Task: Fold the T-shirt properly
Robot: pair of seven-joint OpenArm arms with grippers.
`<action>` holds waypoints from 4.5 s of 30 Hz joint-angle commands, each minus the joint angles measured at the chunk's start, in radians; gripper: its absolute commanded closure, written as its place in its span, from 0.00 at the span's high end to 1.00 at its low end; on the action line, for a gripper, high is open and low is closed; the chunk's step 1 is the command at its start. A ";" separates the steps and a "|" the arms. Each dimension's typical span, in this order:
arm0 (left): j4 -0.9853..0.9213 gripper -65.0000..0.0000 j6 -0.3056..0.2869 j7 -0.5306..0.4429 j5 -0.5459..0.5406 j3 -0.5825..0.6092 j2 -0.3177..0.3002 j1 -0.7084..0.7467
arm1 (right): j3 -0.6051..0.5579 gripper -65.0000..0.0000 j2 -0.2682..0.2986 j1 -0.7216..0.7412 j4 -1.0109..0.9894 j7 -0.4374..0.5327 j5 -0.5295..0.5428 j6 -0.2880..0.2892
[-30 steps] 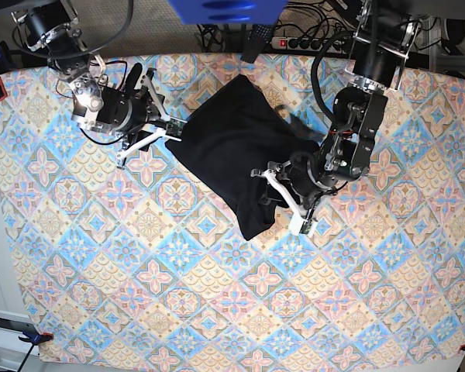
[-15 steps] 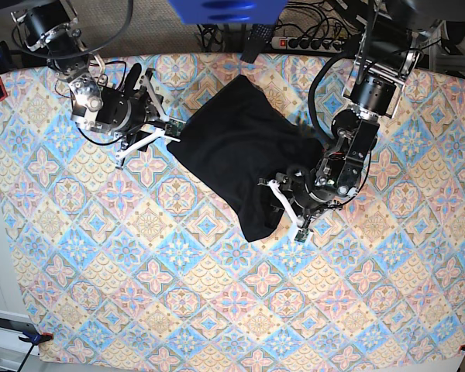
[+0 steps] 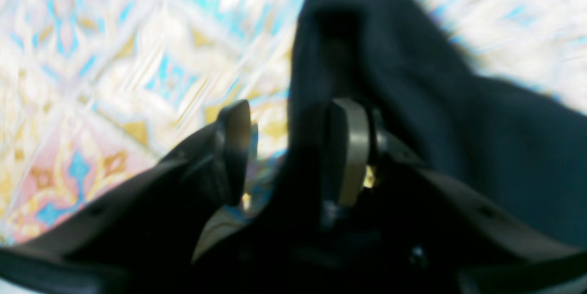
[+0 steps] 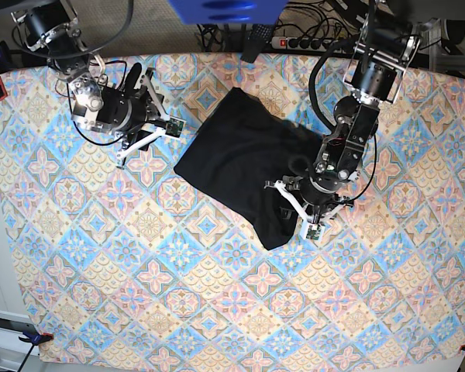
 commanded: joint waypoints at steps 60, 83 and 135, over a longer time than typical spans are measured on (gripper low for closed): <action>-0.323 0.15 -0.141 -0.261 -0.217 0.451 0.108 -0.107 | 0.086 0.13 -0.034 0.179 0.017 0.010 0.003 -0.001; -0.084 0.14 -0.136 -0.227 -0.228 0.073 0.046 0.063 | 0.167 0.12 -0.065 0.173 -0.034 0.008 0.003 -0.001; -0.088 0.04 -0.136 -0.327 -0.228 0.089 0.118 0.138 | -0.045 0.12 -0.195 0.711 -0.940 0.470 0.001 -0.001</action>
